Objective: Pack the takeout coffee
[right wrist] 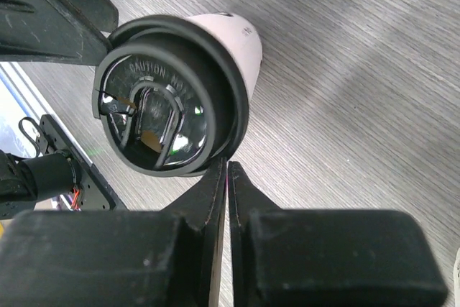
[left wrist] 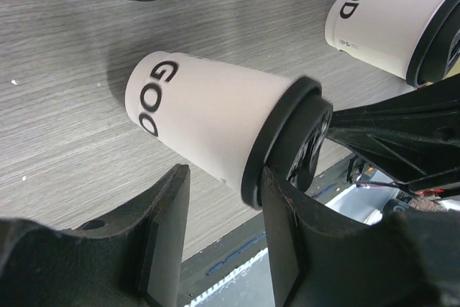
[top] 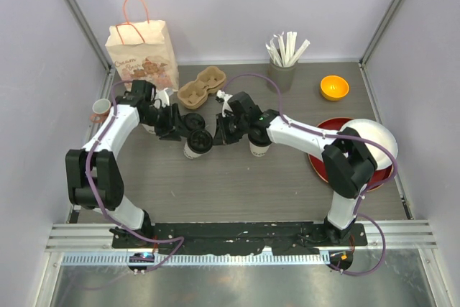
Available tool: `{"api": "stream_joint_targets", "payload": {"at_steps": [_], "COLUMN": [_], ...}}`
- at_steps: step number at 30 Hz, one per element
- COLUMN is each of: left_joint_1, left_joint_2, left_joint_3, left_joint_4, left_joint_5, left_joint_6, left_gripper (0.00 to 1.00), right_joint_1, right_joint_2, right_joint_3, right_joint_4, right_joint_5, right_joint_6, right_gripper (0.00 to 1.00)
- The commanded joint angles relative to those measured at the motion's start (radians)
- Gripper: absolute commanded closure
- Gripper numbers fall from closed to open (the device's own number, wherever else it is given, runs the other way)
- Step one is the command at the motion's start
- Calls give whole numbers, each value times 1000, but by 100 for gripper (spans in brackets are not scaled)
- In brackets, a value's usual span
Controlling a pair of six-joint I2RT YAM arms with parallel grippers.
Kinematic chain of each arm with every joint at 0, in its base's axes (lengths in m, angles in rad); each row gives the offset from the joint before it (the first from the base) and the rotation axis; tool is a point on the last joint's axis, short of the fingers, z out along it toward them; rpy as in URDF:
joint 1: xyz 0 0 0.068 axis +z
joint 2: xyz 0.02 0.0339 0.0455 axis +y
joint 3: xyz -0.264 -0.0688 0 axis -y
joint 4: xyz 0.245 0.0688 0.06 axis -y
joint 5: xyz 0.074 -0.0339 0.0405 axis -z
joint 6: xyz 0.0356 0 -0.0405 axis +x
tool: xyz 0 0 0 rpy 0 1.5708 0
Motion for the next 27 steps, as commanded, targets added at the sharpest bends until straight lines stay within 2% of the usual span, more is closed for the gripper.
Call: {"api": "stream_joint_targets", "payload": {"at_steps": [1,17,23,27], "left_joint_1": [4,65,65,65], "left_joint_2": [31,14,-20,-57], "left_joint_3": [-23,-25,12,56], "left_joint_4": [-26,-89,-107,-112], "left_joint_5": [-22,-123,-117,-47], "left_joint_6": [17,69,110,147], "left_gripper": [53,54,52,51], "right_joint_1": [8,26,26,26], "right_joint_2": [-16,6,-6,-14], "right_joint_3": [49,104,128,114], "right_joint_4": [23,46,22,14], "right_joint_5": [-13,-25,-21,-18], "right_joint_6": [-5,10,-16,-34], "right_gripper": [90,87,86,86]}}
